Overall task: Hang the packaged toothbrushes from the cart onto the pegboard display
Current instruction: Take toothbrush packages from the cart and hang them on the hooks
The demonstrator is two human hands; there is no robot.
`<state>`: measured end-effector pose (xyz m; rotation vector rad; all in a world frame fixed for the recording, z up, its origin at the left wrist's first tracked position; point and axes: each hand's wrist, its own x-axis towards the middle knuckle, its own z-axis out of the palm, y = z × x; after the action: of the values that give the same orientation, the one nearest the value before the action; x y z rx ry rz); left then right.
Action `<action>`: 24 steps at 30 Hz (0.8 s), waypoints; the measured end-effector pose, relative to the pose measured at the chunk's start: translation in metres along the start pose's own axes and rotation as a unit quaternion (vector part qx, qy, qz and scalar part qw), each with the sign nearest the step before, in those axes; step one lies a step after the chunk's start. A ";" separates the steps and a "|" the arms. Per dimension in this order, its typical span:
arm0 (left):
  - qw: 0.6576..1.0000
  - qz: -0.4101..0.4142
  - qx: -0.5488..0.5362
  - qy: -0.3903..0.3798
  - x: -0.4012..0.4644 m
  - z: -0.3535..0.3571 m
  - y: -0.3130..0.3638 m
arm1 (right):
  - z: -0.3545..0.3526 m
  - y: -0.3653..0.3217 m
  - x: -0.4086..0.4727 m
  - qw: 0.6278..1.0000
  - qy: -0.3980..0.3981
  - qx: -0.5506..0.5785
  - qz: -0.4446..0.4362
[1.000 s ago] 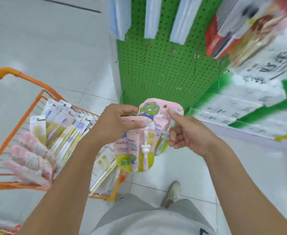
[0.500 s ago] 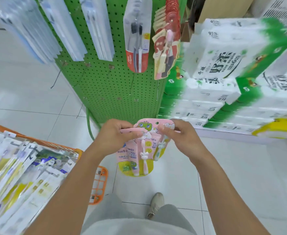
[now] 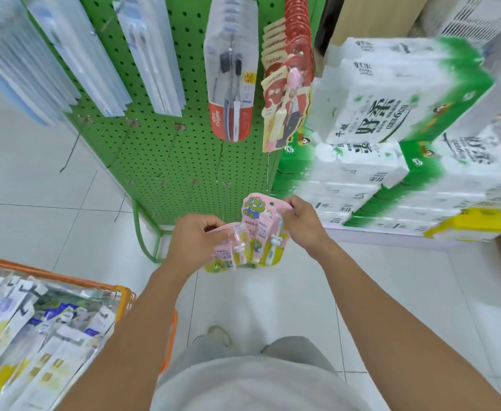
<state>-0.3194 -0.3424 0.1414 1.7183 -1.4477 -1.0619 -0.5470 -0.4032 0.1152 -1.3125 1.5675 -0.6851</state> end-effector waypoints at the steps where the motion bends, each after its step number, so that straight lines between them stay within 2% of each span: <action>1: 1.000 -0.001 0.001 -0.002 0.004 -0.001 -0.002 | 0.003 0.001 0.010 1.000 0.009 -0.001 0.004; 10: 1.000 -0.005 0.023 -0.002 0.040 0.000 -0.002 | 0.012 0.024 0.076 0.998 0.038 -0.001 0.054; 18: 0.999 -0.024 0.047 0.003 0.058 0.009 0.007 | 0.010 0.040 0.098 0.998 -0.016 -0.056 -0.020; 24: 0.998 -0.046 0.047 0.009 0.069 0.017 0.013 | 0.004 0.051 0.107 1.000 -0.006 -0.008 0.005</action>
<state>-0.3360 -0.4126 0.1329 1.8714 -1.4401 -1.0390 -0.5629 -0.4906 0.0367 -1.3179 1.5718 -0.6589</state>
